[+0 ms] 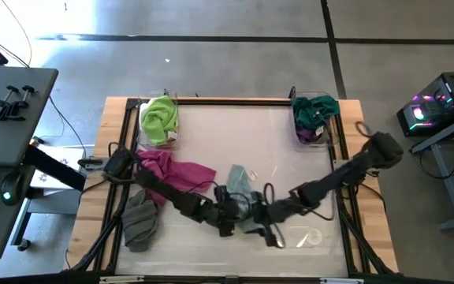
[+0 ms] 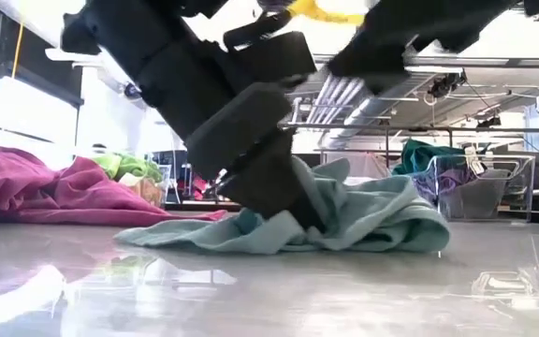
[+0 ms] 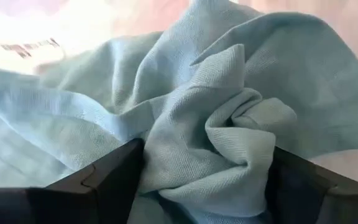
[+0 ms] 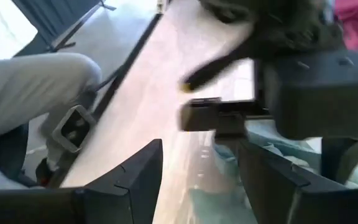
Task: Sort towels by color in basket
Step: Put the light blue towel into the left transparent bin
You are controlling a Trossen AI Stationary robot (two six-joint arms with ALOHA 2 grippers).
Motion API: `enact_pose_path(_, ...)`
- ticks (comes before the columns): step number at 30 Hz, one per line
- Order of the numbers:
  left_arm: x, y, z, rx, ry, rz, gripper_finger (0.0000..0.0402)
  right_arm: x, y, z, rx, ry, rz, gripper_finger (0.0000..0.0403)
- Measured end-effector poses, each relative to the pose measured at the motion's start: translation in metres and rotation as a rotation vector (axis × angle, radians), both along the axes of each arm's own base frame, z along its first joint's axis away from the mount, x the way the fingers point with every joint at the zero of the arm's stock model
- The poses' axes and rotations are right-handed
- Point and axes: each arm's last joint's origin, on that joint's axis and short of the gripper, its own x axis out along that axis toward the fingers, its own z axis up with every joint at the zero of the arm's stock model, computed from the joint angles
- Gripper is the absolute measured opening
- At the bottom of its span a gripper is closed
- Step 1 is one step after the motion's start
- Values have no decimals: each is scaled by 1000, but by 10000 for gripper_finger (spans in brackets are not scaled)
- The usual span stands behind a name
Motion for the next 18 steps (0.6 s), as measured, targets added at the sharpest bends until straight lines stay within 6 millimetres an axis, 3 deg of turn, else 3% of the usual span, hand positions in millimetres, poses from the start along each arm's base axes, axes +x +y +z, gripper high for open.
enact_pose_path(3,3,3,-11,-82,20,31,263,-21,10,19,-45,-12,5,200)
enact_pose_path(6,4,3,-14,-107,15,53,215,-42,18,35,-87,-31,-13,200)
enact_pose_path(13,1,4,-7,-138,1,128,31,-73,35,47,-186,-87,-91,200)
enact_pose_path(18,-12,0,14,-112,-22,230,31,-74,41,40,-242,-104,-143,200)
